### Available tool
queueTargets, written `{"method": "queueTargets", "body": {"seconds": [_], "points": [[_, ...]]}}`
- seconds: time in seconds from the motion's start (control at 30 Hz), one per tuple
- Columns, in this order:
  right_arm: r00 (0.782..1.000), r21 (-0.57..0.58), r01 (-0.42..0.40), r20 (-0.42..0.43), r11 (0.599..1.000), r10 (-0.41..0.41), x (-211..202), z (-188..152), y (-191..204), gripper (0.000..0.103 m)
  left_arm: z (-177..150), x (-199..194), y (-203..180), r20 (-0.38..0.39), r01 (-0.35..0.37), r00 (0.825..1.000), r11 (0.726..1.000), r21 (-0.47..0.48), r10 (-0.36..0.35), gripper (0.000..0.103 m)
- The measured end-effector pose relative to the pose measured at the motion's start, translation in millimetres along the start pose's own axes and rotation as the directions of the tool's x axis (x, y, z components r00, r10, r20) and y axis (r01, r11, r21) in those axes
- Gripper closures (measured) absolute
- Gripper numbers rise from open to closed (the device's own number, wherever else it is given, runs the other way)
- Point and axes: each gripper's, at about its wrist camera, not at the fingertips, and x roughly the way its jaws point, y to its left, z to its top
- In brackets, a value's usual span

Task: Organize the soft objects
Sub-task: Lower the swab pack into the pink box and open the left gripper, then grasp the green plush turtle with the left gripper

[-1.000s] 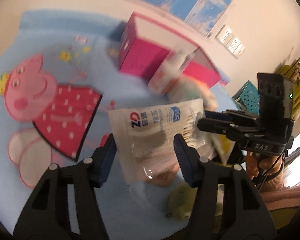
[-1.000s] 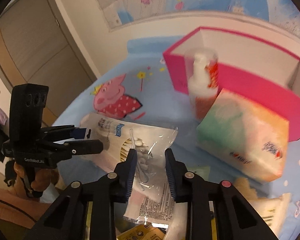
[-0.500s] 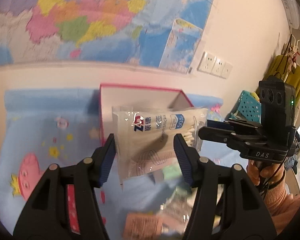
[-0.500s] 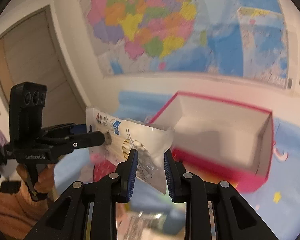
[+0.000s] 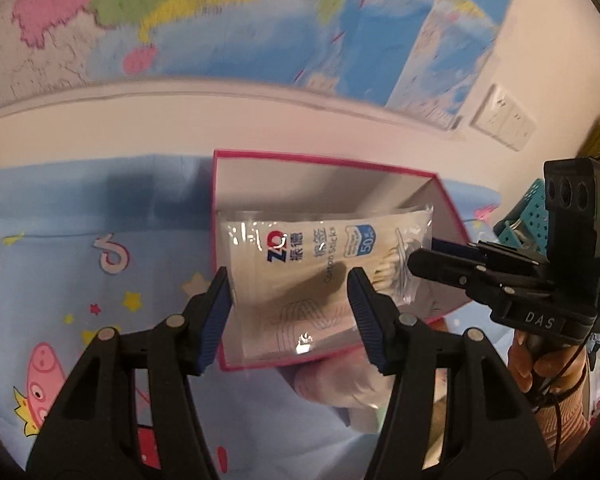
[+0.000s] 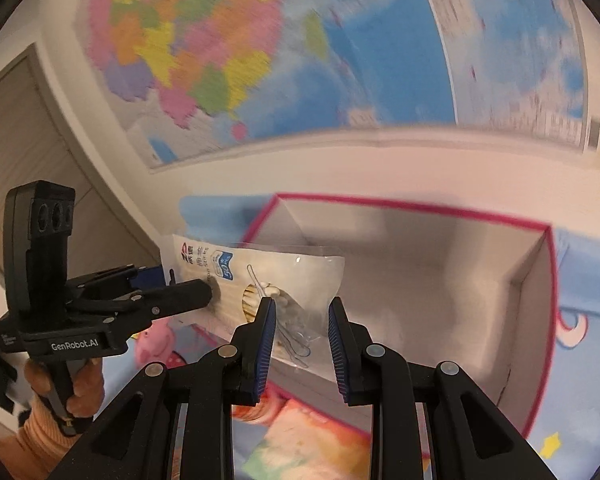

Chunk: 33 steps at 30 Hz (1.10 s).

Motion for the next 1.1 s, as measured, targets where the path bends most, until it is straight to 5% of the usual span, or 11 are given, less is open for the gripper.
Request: {"method": "queueTargets", "body": {"seconds": [0.33, 0.4, 0.63, 0.9, 1.1], "points": [[0.987, 0.068, 0.074, -0.147, 0.995, -0.063, 44, -4, -27, 0.074, 5, 30, -3, -0.064, -0.068, 0.996, 0.998, 0.011, 0.068, 0.043], [0.979, 0.083, 0.11, -0.18, 0.99, -0.094, 53, -5, -32, 0.065, 5, 29, -2, -0.061, -0.064, 0.996, 0.998, 0.005, 0.065, 0.043], [0.972, 0.074, 0.2, -0.136, 0.977, -0.189, 38, -11, -33, 0.05, -1, 5, 1, 0.021, -0.113, 0.993, 0.993, 0.021, 0.113, 0.043], [1.0, -0.095, 0.002, 0.031, 0.995, 0.001, -58, -48, 21, 0.045, -60, -63, 0, 0.13, 0.033, 0.991, 0.995, 0.093, -0.045, 0.032], [0.988, -0.192, -0.154, -0.045, 0.969, 0.148, -110, -124, 59, 0.04, -127, -84, 1, 0.087, 0.149, 0.983, 0.981, 0.126, -0.161, 0.032]]}}
